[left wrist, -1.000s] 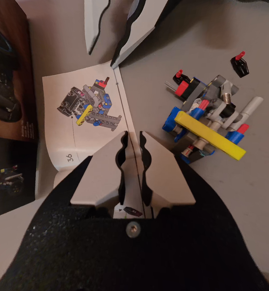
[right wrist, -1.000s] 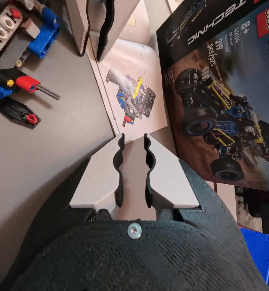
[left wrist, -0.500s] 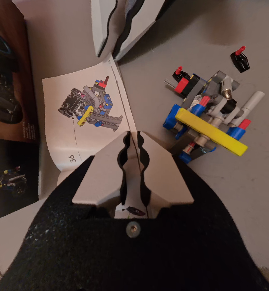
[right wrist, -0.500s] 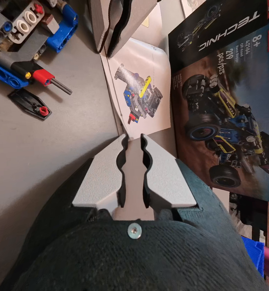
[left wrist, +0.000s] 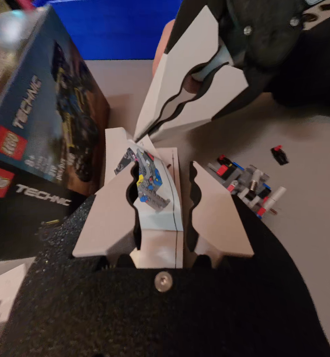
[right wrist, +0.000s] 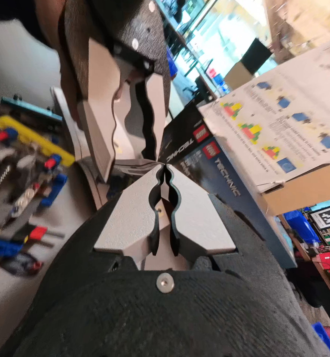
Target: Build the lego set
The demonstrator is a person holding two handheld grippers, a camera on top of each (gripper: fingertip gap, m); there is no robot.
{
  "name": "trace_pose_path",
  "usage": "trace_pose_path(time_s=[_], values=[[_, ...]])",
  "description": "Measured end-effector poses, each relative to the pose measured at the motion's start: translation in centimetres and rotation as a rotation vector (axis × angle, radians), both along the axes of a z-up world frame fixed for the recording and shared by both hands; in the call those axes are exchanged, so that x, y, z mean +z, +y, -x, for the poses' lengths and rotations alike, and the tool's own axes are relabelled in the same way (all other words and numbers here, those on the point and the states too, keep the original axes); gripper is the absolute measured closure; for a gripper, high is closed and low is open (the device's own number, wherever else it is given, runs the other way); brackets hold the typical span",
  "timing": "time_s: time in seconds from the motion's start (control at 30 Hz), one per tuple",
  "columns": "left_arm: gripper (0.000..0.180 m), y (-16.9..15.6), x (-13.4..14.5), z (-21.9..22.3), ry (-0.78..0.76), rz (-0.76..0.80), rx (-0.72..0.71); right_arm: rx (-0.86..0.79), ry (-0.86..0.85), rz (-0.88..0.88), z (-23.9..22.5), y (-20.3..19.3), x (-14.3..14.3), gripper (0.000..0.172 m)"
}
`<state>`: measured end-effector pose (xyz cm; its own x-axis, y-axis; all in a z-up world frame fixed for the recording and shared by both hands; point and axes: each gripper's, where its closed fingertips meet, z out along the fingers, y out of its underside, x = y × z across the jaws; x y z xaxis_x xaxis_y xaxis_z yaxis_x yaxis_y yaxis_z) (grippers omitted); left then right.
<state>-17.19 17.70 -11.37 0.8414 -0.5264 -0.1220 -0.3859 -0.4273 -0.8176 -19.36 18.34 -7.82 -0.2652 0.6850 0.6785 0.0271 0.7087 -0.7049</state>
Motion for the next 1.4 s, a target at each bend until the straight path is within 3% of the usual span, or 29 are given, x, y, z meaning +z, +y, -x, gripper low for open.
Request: trace_pose_path(time_s=[0.03, 0.1, 0.13, 0.23, 0.33, 0.4, 0.5, 0.6, 0.73, 0.9, 0.97, 1.4], values=[[0.137, 0.3, 0.3, 0.4, 0.045, -0.019, 0.039, 0.002, 0.024, 0.016, 0.3, -0.5, 0.6, 0.172], [0.172, 0.4, 1.0, 1.6, 0.148, -0.071, 0.111, -0.018, 0.061, 0.009, 0.6, -0.8, 1.3, 0.172], [0.180, 0.3, 1.4, 2.1, 0.181, -0.102, 0.142, -0.047, 0.095, -0.011, 0.6, -0.5, 1.7, 0.172], [0.180, -0.9, 2.6, 4.0, 0.140, -0.165, 0.280, -0.094, 0.069, -0.004, 0.6, 0.8, 0.3, 0.172], [0.180, -3.0, 2.7, 5.9, -0.060, -0.190, 0.411, -0.114, -0.188, 0.012, 0.7, 1.7, -5.3, 0.172], [0.178, -4.7, 1.9, 7.0, -0.186, -0.172, 0.476, -0.132, -0.276, -0.079, 0.8, 2.3, -7.7, 0.172], [0.172, -7.6, -0.9, 9.0, -0.205, -0.103, 0.561, -0.142, -0.381, -0.175, 0.3, 2.9, -10.1, 0.172], [0.165, -10.2, -3.7, 10.6, -0.162, -0.032, 0.620, -0.125, -0.383, -0.163, -0.1, 2.6, -10.4, 0.172], [0.178, -11.3, -4.0, 10.8, -0.118, -0.042, 0.597, -0.089, -0.405, -0.081, -1.3, 2.1, -10.4, 0.172], [0.168, -12.2, -6.6, 11.6, 0.030, 0.093, 0.628, -0.074, -0.409, -0.075, -2.2, 1.9, -10.4, 0.172], [0.177, -12.2, -6.3, 11.4, -0.006, 0.080, 0.612, -0.057, -0.423, -0.047, -2.4, 1.7, -10.4, 0.172], [0.179, -13.0, -6.5, 13.1, -0.506, 0.196, 0.689, -0.031, -0.420, 0.016, -2.7, 1.5, -10.2, 0.172]])
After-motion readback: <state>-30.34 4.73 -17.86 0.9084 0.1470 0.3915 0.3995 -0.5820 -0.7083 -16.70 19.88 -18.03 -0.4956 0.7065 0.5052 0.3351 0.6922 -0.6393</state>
